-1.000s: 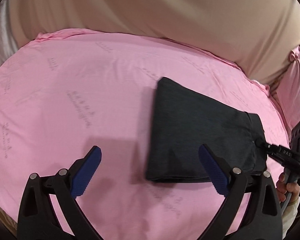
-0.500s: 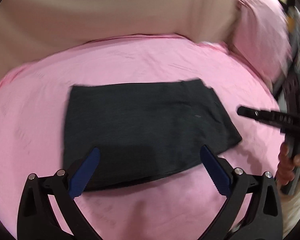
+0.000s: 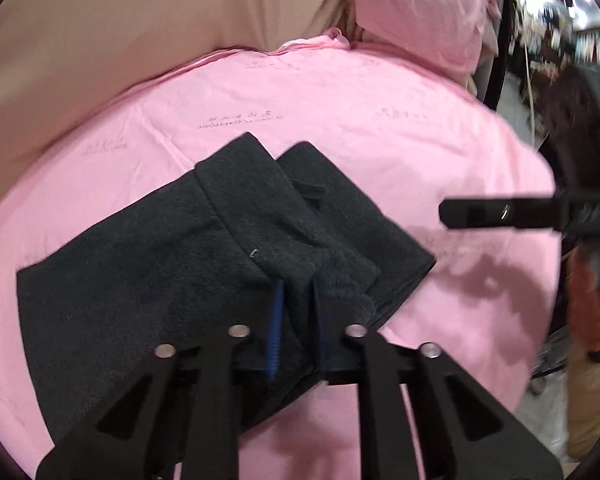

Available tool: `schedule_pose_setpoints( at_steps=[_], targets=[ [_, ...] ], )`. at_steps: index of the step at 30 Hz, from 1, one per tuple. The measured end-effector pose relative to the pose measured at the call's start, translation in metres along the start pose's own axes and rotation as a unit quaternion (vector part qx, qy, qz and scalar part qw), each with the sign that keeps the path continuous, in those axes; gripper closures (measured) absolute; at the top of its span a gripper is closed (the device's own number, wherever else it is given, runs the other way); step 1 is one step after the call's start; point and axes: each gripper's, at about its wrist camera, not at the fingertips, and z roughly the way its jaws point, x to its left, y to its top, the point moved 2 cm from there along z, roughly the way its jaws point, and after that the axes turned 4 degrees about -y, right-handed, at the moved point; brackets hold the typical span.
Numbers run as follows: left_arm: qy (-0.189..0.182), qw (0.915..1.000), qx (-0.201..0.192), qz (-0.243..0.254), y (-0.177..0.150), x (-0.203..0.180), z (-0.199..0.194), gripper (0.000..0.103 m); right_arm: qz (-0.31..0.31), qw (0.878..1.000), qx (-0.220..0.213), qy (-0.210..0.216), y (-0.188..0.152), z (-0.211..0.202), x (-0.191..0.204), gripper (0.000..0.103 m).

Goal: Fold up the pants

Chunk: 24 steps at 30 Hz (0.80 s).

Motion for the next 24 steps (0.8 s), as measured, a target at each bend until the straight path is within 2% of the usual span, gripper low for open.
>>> schedule_pose_setpoints(
  at_steps=[1,2,3,4,5,6,7,10,12,13,14,16,18,20,22,23,24],
  targets=[
    [-0.029,0.9994,-0.007,-0.015,0.001,0.005,-0.01,0.092,-0.003,1.0,0.001,0.0,0.001,0.0,0.0,0.079],
    [-0.052,0.9985,-0.014,-0.01,-0.001,0.004,-0.02,0.09,-0.005,1.0,0.0,-0.001,0.0,0.0,0.0,0.079],
    [-0.053,0.9984,-0.02,0.008,-0.004,-0.001,-0.028,0.085,-0.005,1.0,0.0,-0.001,0.001,0.0,0.0,0.079],
    [-0.038,0.9986,-0.024,0.03,-0.01,-0.007,-0.034,0.055,-0.005,1.0,0.001,0.0,0.001,0.0,-0.001,0.078],
    [-0.006,0.9981,-0.029,0.053,-0.013,-0.014,-0.036,0.014,-0.005,1.0,0.0,0.0,0.001,0.001,-0.001,0.076],
    [0.02,0.9966,-0.04,0.069,-0.018,-0.02,-0.038,0.006,-0.004,1.0,-0.001,0.001,0.001,0.001,-0.002,0.075],
    [0.043,0.993,-0.053,0.096,-0.024,-0.028,-0.038,0.007,-0.003,1.0,-0.001,0.003,0.001,0.003,-0.002,0.075],
    [0.064,0.9869,-0.046,0.141,-0.027,-0.042,-0.025,0.007,-0.003,1.0,0.003,0.003,0.001,0.007,0.0,0.075],
    [0.051,0.9843,-0.031,0.166,-0.028,-0.048,-0.012,0.024,-0.006,1.0,0.005,0.004,0.0,0.006,0.002,0.075],
    [0.04,0.9841,-0.015,0.172,-0.028,-0.048,-0.004,0.05,-0.007,1.0,0.005,0.003,0.0,0.006,0.003,0.075],
    [0.027,0.9851,0.012,0.169,-0.029,-0.045,0.008,0.067,-0.009,1.0,0.005,0.001,0.0,0.005,0.003,0.075],
    [0.018,0.9867,0.029,0.159,-0.028,-0.035,0.019,0.073,-0.012,1.0,0.003,-0.003,0.002,0.004,0.003,0.072],
    [-0.025,0.9905,0.018,0.134,-0.021,-0.022,0.01,0.084,-0.023,1.0,0.002,-0.012,0.006,0.004,0.005,0.072],
    [-0.087,0.9936,0.001,0.072,-0.006,-0.001,-0.009,0.09,-0.046,0.999,0.0,-0.019,0.012,0.005,0.01,0.072],
    [-0.131,0.9907,-0.037,0.014,0.009,0.023,-0.03,0.091,-0.084,0.996,-0.015,-0.028,0.019,0.008,0.021,0.072],
    [-0.154,0.9862,-0.055,-0.022,0.017,0.04,-0.042,0.091,-0.112,0.993,-0.02,-0.029,0.024,0.011,0.028,0.072],
    [-0.163,0.9838,-0.063,-0.039,0.02,0.048,-0.046,0.091,-0.138,0.99,-0.018,-0.028,0.028,0.017,0.036,0.072]
  ],
)
